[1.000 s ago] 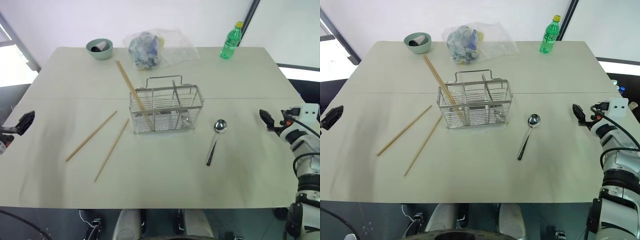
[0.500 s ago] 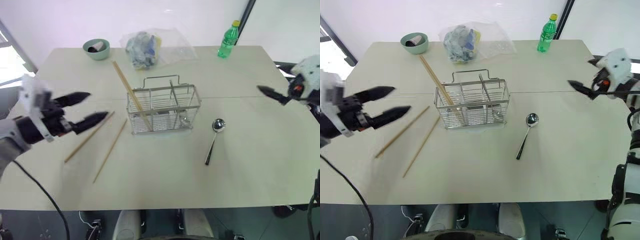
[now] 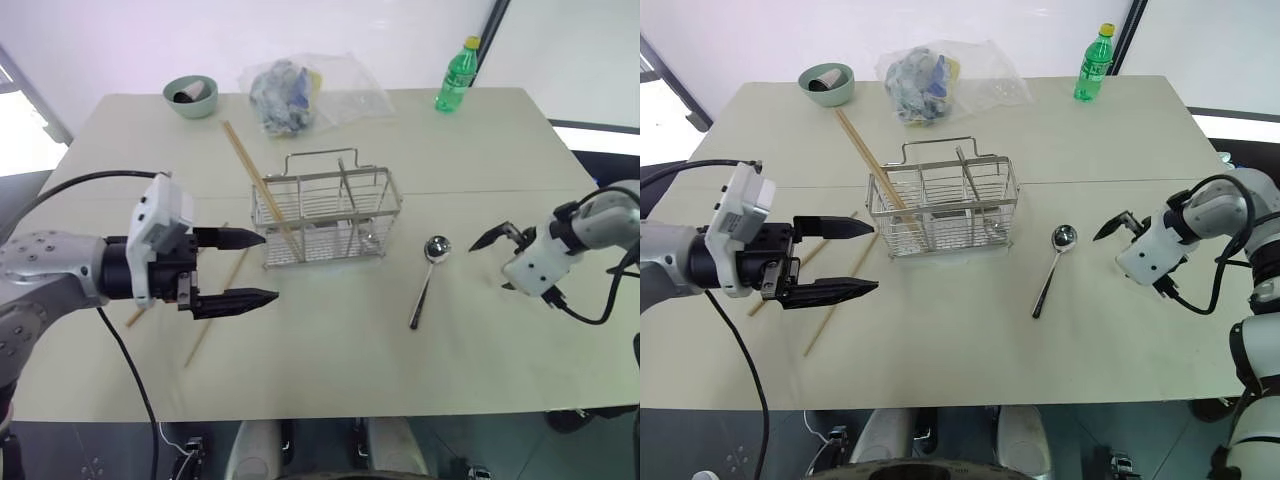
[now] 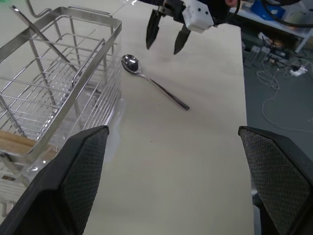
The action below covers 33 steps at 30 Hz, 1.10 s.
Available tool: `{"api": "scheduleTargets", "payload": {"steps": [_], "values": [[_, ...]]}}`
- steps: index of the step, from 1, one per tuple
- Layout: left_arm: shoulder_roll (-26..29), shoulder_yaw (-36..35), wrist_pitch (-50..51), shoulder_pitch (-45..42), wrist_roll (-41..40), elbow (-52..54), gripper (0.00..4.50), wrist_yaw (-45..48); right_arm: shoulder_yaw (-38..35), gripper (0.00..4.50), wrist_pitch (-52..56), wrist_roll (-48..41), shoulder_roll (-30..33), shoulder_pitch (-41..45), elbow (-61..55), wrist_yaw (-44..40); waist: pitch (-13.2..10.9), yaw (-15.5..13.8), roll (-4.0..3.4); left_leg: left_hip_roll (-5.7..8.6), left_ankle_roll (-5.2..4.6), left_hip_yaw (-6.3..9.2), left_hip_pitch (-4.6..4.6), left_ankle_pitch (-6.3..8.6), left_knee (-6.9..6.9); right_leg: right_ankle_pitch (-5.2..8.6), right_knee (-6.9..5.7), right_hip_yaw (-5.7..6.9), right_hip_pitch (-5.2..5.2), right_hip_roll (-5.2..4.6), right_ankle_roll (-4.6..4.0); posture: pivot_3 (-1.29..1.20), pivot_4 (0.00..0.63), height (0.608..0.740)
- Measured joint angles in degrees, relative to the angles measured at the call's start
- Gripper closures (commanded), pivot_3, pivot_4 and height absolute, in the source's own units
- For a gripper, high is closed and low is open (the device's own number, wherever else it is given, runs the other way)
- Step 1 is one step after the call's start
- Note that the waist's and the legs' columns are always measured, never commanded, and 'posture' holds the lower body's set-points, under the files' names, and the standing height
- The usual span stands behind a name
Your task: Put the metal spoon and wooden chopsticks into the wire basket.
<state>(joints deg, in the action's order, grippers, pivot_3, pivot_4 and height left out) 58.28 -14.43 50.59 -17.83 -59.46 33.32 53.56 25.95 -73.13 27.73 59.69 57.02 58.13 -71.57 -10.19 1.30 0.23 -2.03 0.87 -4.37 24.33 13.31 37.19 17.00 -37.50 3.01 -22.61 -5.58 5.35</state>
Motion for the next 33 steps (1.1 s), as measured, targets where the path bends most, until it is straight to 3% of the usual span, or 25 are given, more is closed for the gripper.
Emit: {"api": "scheduleTargets", "payload": {"steps": [5, 13, 32, 33], "values": [[0.1, 1.2, -0.1, -0.7, 0.5, 0.0, 0.02, 1.3, 5.3, 0.0, -6.5, 5.2, -3.7, 4.0, 1.4, 3.1, 0.0, 0.0, 0.01, -0.02, 0.03, 0.0, -0.02, -0.02, 0.02, 0.0, -0.02, -0.02, 0.02, 0.02, 0.0, 0.0, 0.15, 0.722], [0.1, 1.7, -0.7, -0.7, 1.7, 0.1, 0.02, 1.0, 11.9, 0.0, -11.7, 6.4, -8.0, 9.0, 2.5, 5.1, -0.1, -0.2, 0.06, -0.02, 0.03, 0.03, -0.03, -0.02, 0.07, 0.0, -0.02, -0.02, 0.07, 0.02, -0.01, 0.0, 0.15, 0.722], [-1.2, -0.4, -1.4, 0.3, 1.4, 0.8, 0.02, -3.3, 18.0, 0.0, -9.7, 5.4, -15.7, 14.5, 6.5, 5.1, 0.0, 0.0, 0.14, -0.05, 0.03, 0.06, -0.3, -0.02, 0.09, 0.0, -0.08, -0.02, 0.31, 0.03, -0.01, 0.0, 0.15, 0.722], [-1.3, -0.4, -1.5, 0.0, 1.4, 0.7, 0.0, -3.4, 18.2, 0.25, -9.4, 6.1, -16.1, 14.8, 6.9, 5.4, 0.0, 0.0, 0.15, -0.05, 0.03, 0.06, -0.36, -0.02, 0.09, -0.01, -0.08, -0.02, 0.36, 0.03, -0.02, 0.0, 0.15, 0.722]]}}
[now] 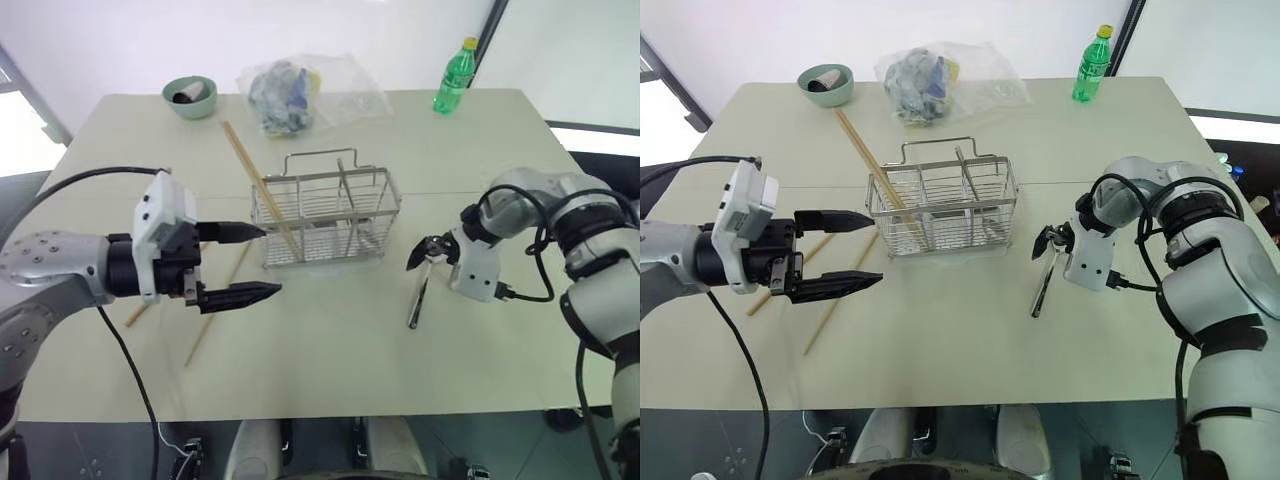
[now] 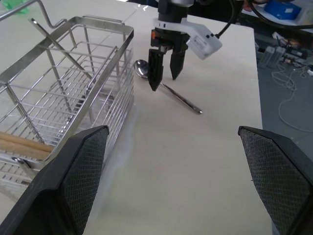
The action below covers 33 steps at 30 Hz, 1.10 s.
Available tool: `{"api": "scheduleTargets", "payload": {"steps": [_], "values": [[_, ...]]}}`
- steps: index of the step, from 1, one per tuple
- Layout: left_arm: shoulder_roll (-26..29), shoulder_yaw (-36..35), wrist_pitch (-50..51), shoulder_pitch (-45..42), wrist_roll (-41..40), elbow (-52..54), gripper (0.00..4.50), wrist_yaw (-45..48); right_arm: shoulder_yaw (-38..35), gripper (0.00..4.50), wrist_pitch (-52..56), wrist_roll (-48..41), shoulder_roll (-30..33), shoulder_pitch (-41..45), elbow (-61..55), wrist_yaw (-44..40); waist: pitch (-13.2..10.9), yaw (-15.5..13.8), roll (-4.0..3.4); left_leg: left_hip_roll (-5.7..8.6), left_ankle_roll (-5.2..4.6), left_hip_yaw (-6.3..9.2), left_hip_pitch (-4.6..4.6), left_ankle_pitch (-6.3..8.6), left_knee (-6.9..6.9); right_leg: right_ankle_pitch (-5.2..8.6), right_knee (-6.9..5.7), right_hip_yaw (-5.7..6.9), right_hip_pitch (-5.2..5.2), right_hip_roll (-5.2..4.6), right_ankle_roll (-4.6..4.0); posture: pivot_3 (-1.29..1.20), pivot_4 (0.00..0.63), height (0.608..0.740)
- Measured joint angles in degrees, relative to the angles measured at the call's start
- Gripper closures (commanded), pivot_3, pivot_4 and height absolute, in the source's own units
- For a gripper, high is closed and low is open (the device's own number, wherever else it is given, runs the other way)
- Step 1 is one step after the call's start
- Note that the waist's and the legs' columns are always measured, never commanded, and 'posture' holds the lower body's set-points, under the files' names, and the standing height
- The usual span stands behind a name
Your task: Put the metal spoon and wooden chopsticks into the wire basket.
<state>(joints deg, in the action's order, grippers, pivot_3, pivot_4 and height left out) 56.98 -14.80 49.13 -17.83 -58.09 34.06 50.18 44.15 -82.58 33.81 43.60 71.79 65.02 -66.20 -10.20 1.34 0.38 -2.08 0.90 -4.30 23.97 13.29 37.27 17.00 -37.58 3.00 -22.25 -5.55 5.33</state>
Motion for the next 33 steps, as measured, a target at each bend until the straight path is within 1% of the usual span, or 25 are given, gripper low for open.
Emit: {"api": "scheduleTargets", "payload": {"steps": [1, 3, 6, 7, 9, 10, 19, 20, 22, 23, 25, 26, 27, 28, 29, 31, 33], "values": [[-0.1, 0.0, 0.0, -0.2, 0.0, -0.1, 0.0, -0.1, 0.1, 0.52, 0.4, 0.8, -0.3, 0.2, 0.5, 0.3, 0.0, 0.0, 0.02, 0.0, 0.0, 0.0, -0.06, 0.0, 0.0, 0.0, 0.0, -0.01, 0.06, 0.0, 0.0, 0.0, 0.15, 0.722], [-0.3, 0.0, 0.0, -0.3, 0.0, -0.2, 0.0, -0.3, 0.5, 1.33, 1.0, 2.3, -0.5, 0.3, 1.4, 0.8, 0.1, 0.0, 0.18, 0.0, 0.0, 0.01, -0.21, 0.0, -0.01, 0.0, -0.01, -0.02, 0.2, 0.0, -0.01, 0.0, 0.15, 0.722], [-0.3, 0.0, 0.0, -0.6, 0.0, -0.4, 0.0, -0.4, 0.8, 2.83, 1.7, 4.5, -0.7, 0.3, 2.3, 2.1, 0.1, 0.6, 0.42, -0.02, 0.0, 0.05, -0.52, 0.01, -0.07, 0.01, 0.0, -0.06, 0.5, -0.01, -0.02, 0.0, 0.15, 0.722], [-0.3, 0.0, 0.0, -0.7, 0.0, -0.4, 0.0, -0.4, 0.7, 3.4, 2.0, 4.8, -1.0, 0.3, 2.6, 2.8, 0.1, 0.9, 0.43, -0.09, 0.01, 0.08, -0.57, 0.01, -0.07, 0.01, 0.0, -0.06, 0.54, 0.0, -0.03, 0.0, 0.15, 0.722], [-0.3, 0.0, 0.0, -1.2, 0.0, -0.5, 0.0, -0.5, 0.7, 4.38, 2.2, 5.4, -1.3, 0.3, 2.7, 4.0, 0.1, 1.3, 0.43, -0.22, 0.01, 0.05, -0.61, 0.01, -0.09, 0.01, 0.0, -0.09, 0.55, 0.03, -0.03, 0.0, 0.15, 0.722], [-0.3, 0.0, 0.0, -1.4, 0.0, -0.6, 0.0, -0.6, 0.7, 4.48, 2.0, 5.5, -1.4, 0.3, 2.8, 4.5, 0.1, 1.4, 0.43, -0.28, 0.02, 0.04, -0.61, 0.01, -0.09, 0.01, 0.0, -0.09, 0.54, 0.07, -0.03, 0.0, 0.15, 0.722], [-0.3, 0.0, 0.0, -2.7, 0.0, -1.7, 0.0, -0.6, 0.6, 4.48, 1.4, 6.0, -1.2, 0.3, 3.1, 7.5, 0.0, 1.5, 0.42, -0.42, 0.08, -0.05, -0.64, -0.01, -0.1, -0.03, -0.01, -0.2, 0.5, 0.21, -0.1, 0.0, 0.15, 0.722], [-0.3, 0.0, 0.0, -2.7, 0.0, -1.8, 0.0, -0.6, 0.5, 4.48, 1.0, 4.8, -1.1, 0.2, 3.5, 7.0, 0.0, 1.5, 0.4, -0.42, 0.08, -0.06, -0.64, -0.02, -0.11, -0.03, -0.01, -0.21, 0.49, 0.21, -0.09, 0.0, 0.15, 0.722], [-0.3, 0.1, 0.0, -2.8, 0.0, -1.9, 0.0, -0.6, 0.3, 4.48, -0.1, -1.1, -0.8, -0.8, 4.4, 3.7, 0.0, 1.2, 0.38, -0.42, 0.08, -0.07, -0.62, -0.01, -0.14, -0.03, -0.01, -0.23, 0.47, 0.21, -0.09, 0.0, 0.15, 0.722], [-0.3, 0.3, 0.0, -3.0, 0.0, -2.1, 0.0, -0.5, 0.3, 4.48, 0.6, -5.5, 0.0, -1.9, 3.2, 0.7, -0.1, 1.1, 0.4, -0.41, 0.07, -0.08, -0.61, -0.01, -0.14, -0.03, 0.0, -0.24, 0.46, 0.2, -0.09, 0.0, 0.15, 0.722], [-0.4, 0.6, -0.1, -3.5, 0.2, -3.0, 0.0, -0.4, 0.0, 4.48, 8.9, -22.3, 4.5, -8.0, -6.7, -10.0, -0.1, 0.5, 0.41, -0.38, 0.03, -0.03, -0.58, 0.01, -0.14, -0.04, 0.02, -0.24, 0.49, 0.12, -0.08, 0.0, 0.15, 0.722], [-0.5, 0.8, -0.2, -4.1, 0.5, -3.6, 0.0, -0.3, -0.2, 4.48, 16.3, -31.2, 8.1, -11.7, -14.9, -15.2, -0.2, 0.0, 0.35, -0.38, -0.01, -0.01, -0.54, 0.03, -0.12, -0.04, 0.02, -0.28, 0.48, 0.05, -0.07, 0.0, 0.15, 0.722], [-0.6, 0.7, -0.7, -4.7, 1.3, -4.8, 0.0, -0.3, -0.5, 4.48, 28.8, -43.8, 14.0, -16.7, -27.6, -20.8, -0.4, -0.7, 0.14, -0.36, -0.09, -0.01, -0.5, 0.08, -0.11, -0.04, 0.02, -0.28, 0.47, -0.08, -0.07, 0.0, 0.15, 0.722], [-0.6, 0.7, -0.9, -5.2, 1.7, -5.7, 0.0, -0.3, -0.9, 4.48, 35.9, -49.3, 17.0, -18.6, -33.6, -22.9, -0.4, -0.7, 0.07, -0.35, -0.23, -0.01, -0.51, 0.16, -0.1, -0.04, 0.02, -0.28, 0.47, -0.1, -0.07, 0.0, 0.15, 0.722], [-0.6, 0.6, -1.1, -5.9, 2.2, -6.6, 0.0, -0.2, -2.5, 4.48, 46.0, -57.2, 21.3, -20.9, -42.6, -24.6, -0.5, -0.8, -0.1, -0.35, -0.46, -0.01, -0.5, 0.3, -0.08, -0.04, 0.01, -0.27, 0.43, -0.14, -0.07, 0.0, 0.15, 0.722], [-0.5, 0.8, -1.2, -7.3, 2.7, -7.8, 0.0, 0.1, -7.4, 4.48, 62.0, -69.1, 27.5, -22.7, -55.0, -25.9, -0.5, -0.5, -0.14, -0.4, -0.46, -0.04, -0.51, 0.31, -0.1, -0.04, 0.02, -0.27, 0.39, -0.11, -0.1, 0.0, 0.15, 0.722], [-0.4, 0.8, -1.6, -8.2, 3.5, -8.9, 0.0, 0.8, -13.3, 4.48, 75.8, -77.7, 30.8, -23.5, -61.8, -25.6, -0.5, -0.2, -0.13, -0.44, -0.45, -0.08, -0.52, 0.32, -0.13, -0.04, 0.02, -0.27, 0.35, -0.07, -0.13, 0.0, 0.15, 0.722]]}}
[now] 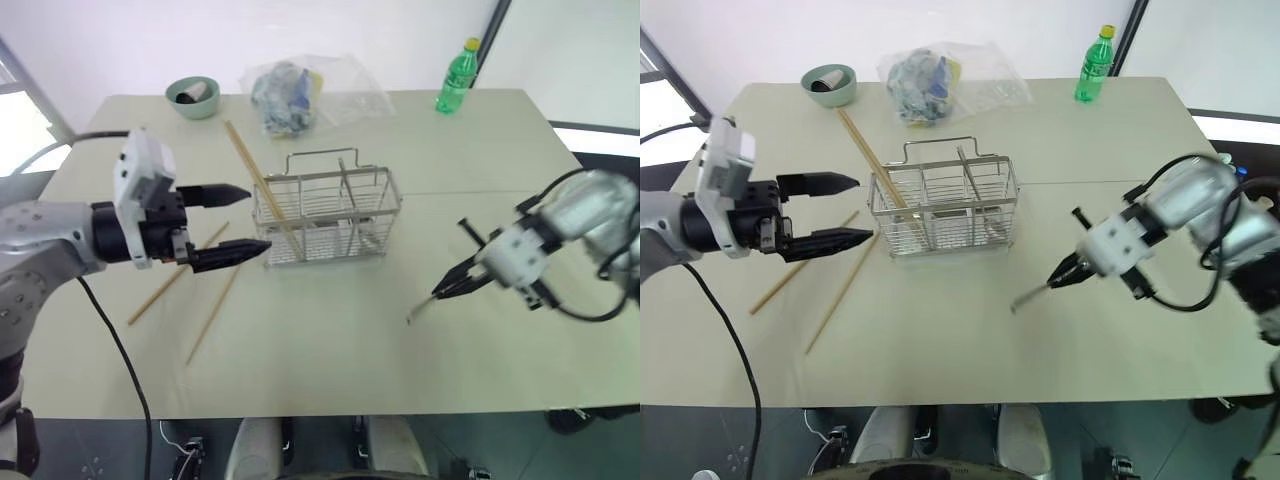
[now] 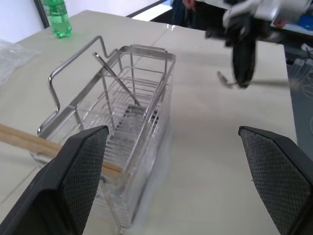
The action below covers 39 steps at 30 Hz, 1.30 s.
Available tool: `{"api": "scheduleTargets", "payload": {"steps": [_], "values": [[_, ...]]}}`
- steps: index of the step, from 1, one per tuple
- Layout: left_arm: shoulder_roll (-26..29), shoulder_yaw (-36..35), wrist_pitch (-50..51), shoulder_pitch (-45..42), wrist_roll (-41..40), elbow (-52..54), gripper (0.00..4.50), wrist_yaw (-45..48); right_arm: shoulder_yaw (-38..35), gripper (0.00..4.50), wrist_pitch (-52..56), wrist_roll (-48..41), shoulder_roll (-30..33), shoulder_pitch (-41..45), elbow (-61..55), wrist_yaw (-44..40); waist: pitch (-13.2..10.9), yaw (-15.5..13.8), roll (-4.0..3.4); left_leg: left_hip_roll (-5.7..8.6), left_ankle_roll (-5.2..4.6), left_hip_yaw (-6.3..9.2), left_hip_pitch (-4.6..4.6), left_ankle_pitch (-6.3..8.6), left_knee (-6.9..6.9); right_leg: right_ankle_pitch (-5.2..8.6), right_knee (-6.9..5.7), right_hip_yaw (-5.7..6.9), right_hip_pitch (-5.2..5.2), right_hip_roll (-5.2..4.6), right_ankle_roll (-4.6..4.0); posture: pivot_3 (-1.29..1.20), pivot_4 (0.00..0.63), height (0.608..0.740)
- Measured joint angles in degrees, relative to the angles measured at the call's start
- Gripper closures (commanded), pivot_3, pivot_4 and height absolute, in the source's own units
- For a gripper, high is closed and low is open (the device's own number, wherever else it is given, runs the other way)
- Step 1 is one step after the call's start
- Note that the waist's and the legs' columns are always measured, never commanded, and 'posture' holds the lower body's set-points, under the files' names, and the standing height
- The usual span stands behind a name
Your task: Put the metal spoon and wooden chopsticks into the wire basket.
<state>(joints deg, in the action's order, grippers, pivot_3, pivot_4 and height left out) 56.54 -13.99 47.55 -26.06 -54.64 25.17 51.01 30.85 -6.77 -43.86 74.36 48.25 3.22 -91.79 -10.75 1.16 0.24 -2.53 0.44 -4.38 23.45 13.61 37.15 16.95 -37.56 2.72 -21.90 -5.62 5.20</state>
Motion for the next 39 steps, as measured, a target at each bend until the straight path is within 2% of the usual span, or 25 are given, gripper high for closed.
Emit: {"api": "scheduleTargets", "payload": {"steps": [3, 5, 9, 14, 19, 26, 29, 36, 39], "values": [[0.0, 0.4, -0.9, -1.6, 1.6, -2.0, 0.0, 1.1, -8.4, 4.48, 17.9, -10.2, -0.8, 1.0, -4.2, 4.3, 0.0, 0.1, 0.01, -0.07, 0.01, -0.13, 0.02, 0.0, -0.03, 0.04, 0.0, -0.06, -0.15, 0.05, -0.19, 0.0, 0.15, 0.722], [-0.1, 1.5, -1.6, -2.8, 2.7, -3.2, 0.0, 1.7, -14.1, 4.48, 28.5, -16.1, -5.2, 4.1, -4.0, 10.7, 0.0, -0.1, 0.01, -0.07, 0.01, -0.26, 0.16, -0.01, -0.04, 0.01, 0.0, -0.17, -0.39, 0.06, -0.25, 0.0, 0.15, 0.722], [-1.1, 3.1, -2.0, -4.5, 4.2, -4.9, 0.0, 2.8, -22.6, 4.48, 39.8, -20.1, -15.2, 10.1, -0.8, 25.5, 0.0, -0.4, 0.09, -0.06, 0.0, -0.26, 0.76, -0.02, 0.07, -0.12, -0.01, -0.15, -0.88, 0.12, -0.11, 0.0, 0.15, 0.722], [-2.3, 3.8, -2.1, -5.9, 5.6, -6.5, 0.0, 3.6, -27.2, 4.48, 41.9, -14.2, -24.7, 10.1, 1.4, 37.1, 0.0, -0.9, 0.2, 0.02, -0.03, -0.27, 1.4, -0.04, 0.27, -0.23, -0.02, -0.11, -1.37, 0.26, 0.11, 0.0, 0.15, 0.722], [-3.3, 3.6, -2.1, -8.6, 5.8, -7.8, 0.0, 3.0, -27.9, 4.48, 40.0, -5.8, -30.1, 5.3, 2.3, 39.9, 0.0, -0.7, 0.2, -0.01, -0.07, -0.33, 1.95, -0.02, 0.86, -0.35, -0.12, -0.06, -1.65, 0.38, 0.33, 0.0, 0.15, 0.722], [-3.6, 2.8, -1.9, -9.2, 5.7, -8.5, 0.0, 1.5, -29.7, 4.48, 40.2, -0.8, -35.1, 3.2, 3.7, 41.7, 0.0, -0.5, 0.2, -0.03, -0.17, -0.3, 1.93, 0.04, 0.95, -0.37, -0.26, -0.08, -1.64, 0.4, 0.36, 0.0, 0.15, 0.722], [-3.6, 2.1, -1.9, -9.2, 5.7, -8.5, 0.0, 1.2, -30.2, 3.58, 40.3, 0.8, -37.2, 1.9, 4.0, 42.6, 0.0, -0.5, 0.2, -0.03, -0.16, -0.32, 1.93, 0.03, 0.96, -0.37, -0.26, -0.09, -1.65, 0.4, 0.36, 0.0, 0.15, 0.722], [-3.6, 1.2, -1.7, -8.9, 5.4, -8.2, 0.0, 0.6, -33.2, 0.1, 42.0, 2.2, -37.9, 1.9, 4.4, 44.1, 0.0, -0.5, 0.2, -0.02, -0.15, -0.32, 1.93, 0.03, 0.96, -0.37, -0.28, -0.1, -1.65, 0.4, 0.36, 0.0, 0.15, 0.722], [-3.6, 1.1, -1.7, -8.9, 5.4, -8.2, 0.0, -0.2, -34.5, 0.1, 43.3, 2.2, -37.9, 1.9, 4.4, 44.0, 0.0, -0.5, 0.2, -0.03, -0.15, -0.31, 1.92, 0.03, 0.96, -0.37, -0.29, -0.1, -1.65, 0.41, 0.36, 0.0, 0.15, 0.722]]}}
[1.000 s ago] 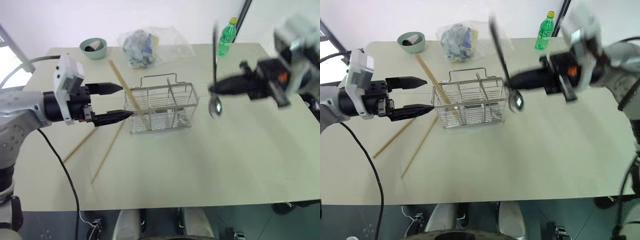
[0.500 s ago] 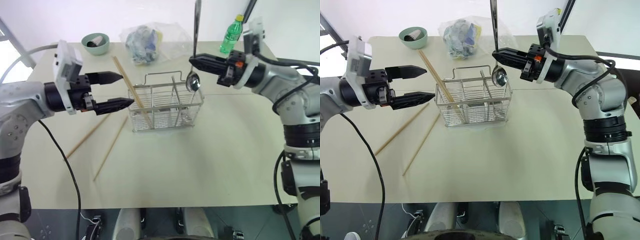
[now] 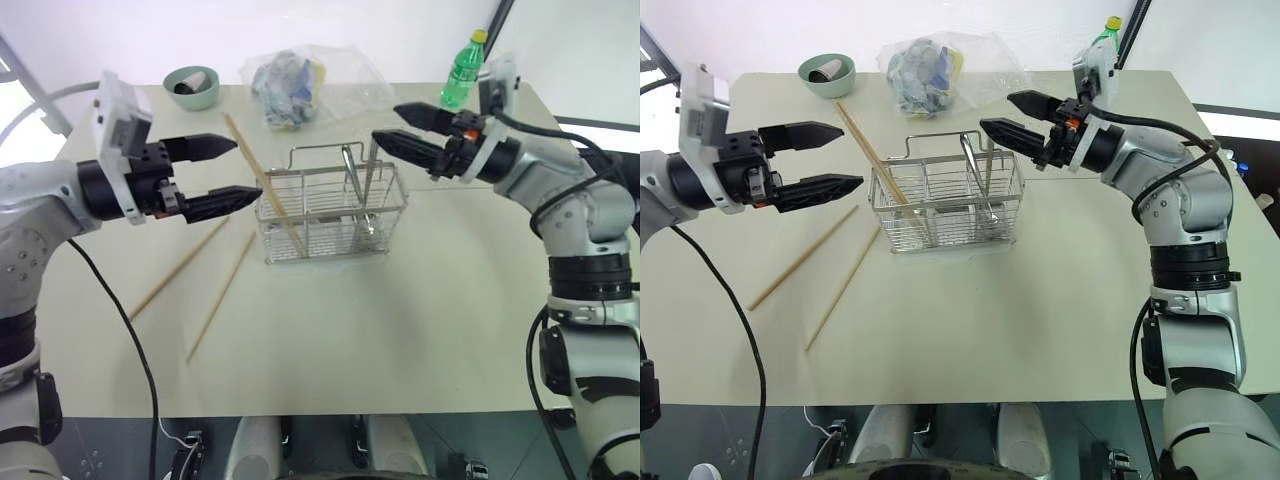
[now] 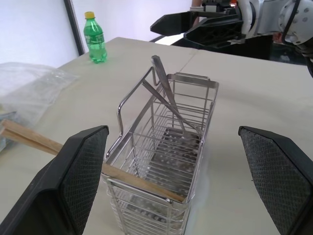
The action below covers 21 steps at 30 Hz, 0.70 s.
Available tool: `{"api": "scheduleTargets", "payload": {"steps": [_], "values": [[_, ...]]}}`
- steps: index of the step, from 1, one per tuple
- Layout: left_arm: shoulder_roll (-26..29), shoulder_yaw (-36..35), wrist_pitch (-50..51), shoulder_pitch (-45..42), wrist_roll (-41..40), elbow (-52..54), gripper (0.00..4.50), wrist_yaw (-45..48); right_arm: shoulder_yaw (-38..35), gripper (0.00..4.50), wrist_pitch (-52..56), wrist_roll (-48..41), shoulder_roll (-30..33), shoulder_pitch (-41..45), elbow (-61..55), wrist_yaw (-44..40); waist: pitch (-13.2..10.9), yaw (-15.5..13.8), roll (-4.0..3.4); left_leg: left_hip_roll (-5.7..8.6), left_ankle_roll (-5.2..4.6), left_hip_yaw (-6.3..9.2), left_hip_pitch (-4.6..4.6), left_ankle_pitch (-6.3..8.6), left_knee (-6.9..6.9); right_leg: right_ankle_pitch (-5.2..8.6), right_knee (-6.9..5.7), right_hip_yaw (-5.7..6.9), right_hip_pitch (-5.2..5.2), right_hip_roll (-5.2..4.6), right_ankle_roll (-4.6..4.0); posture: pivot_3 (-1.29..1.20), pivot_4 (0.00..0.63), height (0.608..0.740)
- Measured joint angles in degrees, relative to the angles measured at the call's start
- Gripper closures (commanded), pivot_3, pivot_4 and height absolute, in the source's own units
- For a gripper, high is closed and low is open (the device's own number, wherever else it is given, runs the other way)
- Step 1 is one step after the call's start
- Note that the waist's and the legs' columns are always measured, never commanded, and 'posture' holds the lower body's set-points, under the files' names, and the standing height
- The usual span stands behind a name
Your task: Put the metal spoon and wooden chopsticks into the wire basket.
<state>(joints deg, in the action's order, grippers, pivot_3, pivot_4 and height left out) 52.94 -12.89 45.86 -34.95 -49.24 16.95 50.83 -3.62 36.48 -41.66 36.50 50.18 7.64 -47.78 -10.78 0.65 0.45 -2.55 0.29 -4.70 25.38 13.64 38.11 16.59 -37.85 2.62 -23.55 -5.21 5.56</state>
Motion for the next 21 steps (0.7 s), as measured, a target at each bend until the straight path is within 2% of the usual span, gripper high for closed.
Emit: {"api": "scheduleTargets", "payload": {"steps": [5, 9, 11, 13, 16, 21], "values": [[-1.2, -2.3, 1.2, -1.5, 0.1, -1.4, 0.0, -6.1, -5.4, 0.1, 4.6, -4.1, 1.6, 0.8, -0.6, -1.7, 0.0, -0.2, 0.0, -0.01, -0.01, 0.03, 0.01, 0.01, 0.0, 0.0, -0.01, -0.01, 0.01, -0.01, 0.0, 0.0, 0.15, 0.722], [-1.9, -4.1, 3.8, -5.6, 1.8, -6.8, 0.0, -14.3, -10.1, 0.1, 9.6, -10.3, 6.5, 1.7, -5.7, -5.4, 0.0, -0.2, 0.0, 0.01, -0.05, 0.08, 0.0, 0.03, 0.0, 0.0, 0.0, 0.0, 0.02, 0.0, 0.0, 0.0, 0.15, 0.722], [0.6, -3.6, 7.6, -7.1, 4.5, -11.6, 0.0, -17.6, -12.7, 0.1, 13.4, -15.3, 10.1, -0.2, -11.0, -8.6, 0.0, -0.1, 0.01, 0.02, -0.06, 0.1, -0.02, 0.04, -0.02, 0.0, 0.0, 0.0, 0.03, 0.03, 0.01, 0.0, 0.15, 0.722], [3.8, -0.5, 10.7, -7.5, 7.9, -15.3, 0.0, -18.4, -15.7, 0.1, 17.2, -20.5, 13.3, -3.8, -15.8, -10.9, 0.0, 0.0, 0.03, 0.06, -0.08, 0.08, -0.03, 0.05, -0.03, 0.0, 0.01, 0.01, 0.04, 0.06, 0.01, 0.0, 0.15, 0.722], [5.0, 5.2, 12.7, -7.8, 11.8, -17.2, 0.0, -17.1, -17.2, 0.1, 20.5, -25.5, 14.5, -8.9, -21.4, -12.6, 0.0, 0.0, 0.04, -0.04, -0.07, 0.07, -0.06, 0.05, -0.02, 0.0, -0.03, -0.02, 0.04, 0.06, 0.0, 0.0, 0.15, 0.722], [5.3, 13.9, 15.3, -8.4, 16.1, -18.4, 0.0, -13.2, -17.7, 0.1, 21.4, -27.8, 15.1, -14.1, -25.3, -12.2, 0.0, -0.1, 0.05, -0.02, -0.07, 0.05, -0.04, 0.05, 0.0, 0.0, -0.05, -0.04, 0.02, 0.06, 0.0, 0.0, 0.15, 0.722]]}}
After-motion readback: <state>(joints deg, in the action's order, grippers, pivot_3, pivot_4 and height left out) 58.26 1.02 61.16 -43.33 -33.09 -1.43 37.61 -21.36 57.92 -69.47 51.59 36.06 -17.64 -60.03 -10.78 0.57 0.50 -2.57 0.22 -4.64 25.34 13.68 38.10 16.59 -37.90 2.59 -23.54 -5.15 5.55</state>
